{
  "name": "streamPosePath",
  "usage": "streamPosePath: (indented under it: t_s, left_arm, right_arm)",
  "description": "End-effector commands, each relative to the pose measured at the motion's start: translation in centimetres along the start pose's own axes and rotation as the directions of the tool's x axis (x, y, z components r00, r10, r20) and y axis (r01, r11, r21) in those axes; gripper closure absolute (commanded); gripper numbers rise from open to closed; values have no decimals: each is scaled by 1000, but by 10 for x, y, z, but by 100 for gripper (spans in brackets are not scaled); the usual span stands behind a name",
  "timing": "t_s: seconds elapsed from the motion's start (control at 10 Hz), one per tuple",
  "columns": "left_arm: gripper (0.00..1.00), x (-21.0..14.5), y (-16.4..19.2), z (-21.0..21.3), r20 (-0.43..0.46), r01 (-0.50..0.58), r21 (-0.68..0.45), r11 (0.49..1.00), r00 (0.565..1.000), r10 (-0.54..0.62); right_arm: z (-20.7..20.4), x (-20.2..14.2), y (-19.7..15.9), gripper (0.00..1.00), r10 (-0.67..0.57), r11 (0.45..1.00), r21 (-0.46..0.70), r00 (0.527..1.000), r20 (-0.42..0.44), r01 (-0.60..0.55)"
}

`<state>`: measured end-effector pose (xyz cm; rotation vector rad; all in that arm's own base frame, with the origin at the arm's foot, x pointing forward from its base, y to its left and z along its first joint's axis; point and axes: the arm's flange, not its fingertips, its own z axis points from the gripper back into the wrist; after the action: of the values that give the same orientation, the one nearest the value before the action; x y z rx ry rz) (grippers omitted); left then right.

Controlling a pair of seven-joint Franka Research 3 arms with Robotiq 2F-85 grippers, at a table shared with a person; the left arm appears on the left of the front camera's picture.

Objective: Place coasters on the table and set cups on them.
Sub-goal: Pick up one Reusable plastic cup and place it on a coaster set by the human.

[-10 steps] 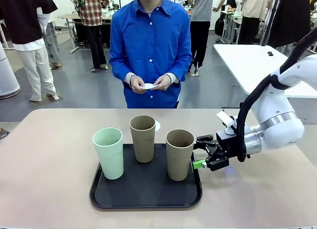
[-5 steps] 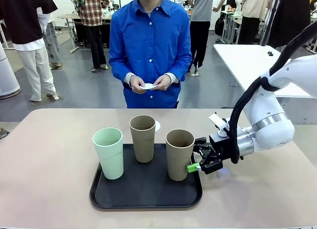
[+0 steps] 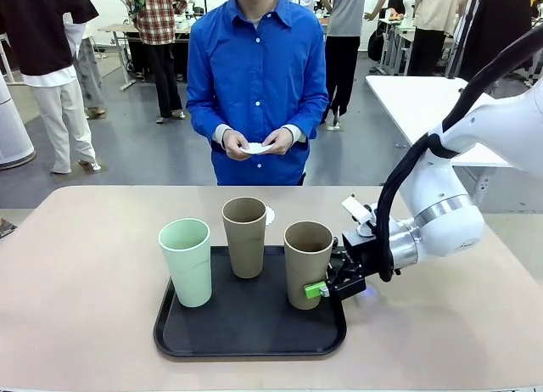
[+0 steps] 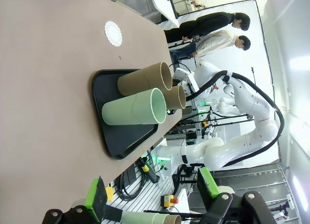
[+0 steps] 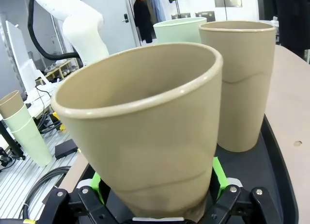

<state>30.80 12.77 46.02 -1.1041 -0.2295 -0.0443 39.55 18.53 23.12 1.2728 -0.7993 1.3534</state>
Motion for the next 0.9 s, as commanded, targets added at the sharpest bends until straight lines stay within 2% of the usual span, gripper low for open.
streamPosePath:
  t_s: [0.0, 0.1, 0.2, 0.3, 0.4, 0.5, 0.6, 0.8]
  left_arm:
    - [0, 0, 0, 2, 9, 9, -12, 1000, 1000, -9]
    - [0, 0, 0, 2, 9, 9, -12, 1000, 1000, -9]
    - [0, 0, 0, 2, 9, 9, -12, 1000, 1000, -9]
    - [0, 0, 0, 2, 9, 9, -12, 1000, 1000, -9]
    - [0, 0, 0, 2, 9, 9, -12, 1000, 1000, -9]
    - [0, 0, 0, 2, 9, 9, -12, 1000, 1000, -9]
    - [0, 0, 0, 2, 9, 9, -12, 1000, 1000, -9]
    - [0, 0, 0, 2, 9, 9, -12, 1000, 1000, -9]
  right_arm:
    - [-9, 0, -5, 0, 11, 1000, 1, 1000, 22, -11]
    - [-7, 2, -3, 60, 23, 999, 38, 999, 37, -25]
    - [-5, 5, -2, 60, 26, 999, 26, 999, 43, -27]
    - [-2, 10, 1, 100, 33, 999, 17, 998, 44, -34]
    - [2, 19, 7, 62, 40, 999, 8, 998, 46, -41]
    - [8, 36, 15, 100, 41, 998, -41, 997, 59, -39]
    - [14, 63, 26, 100, 6, 998, -68, 998, 61, -2]
    - [28, 129, 34, 100, 20, 997, -82, 998, 56, -15]
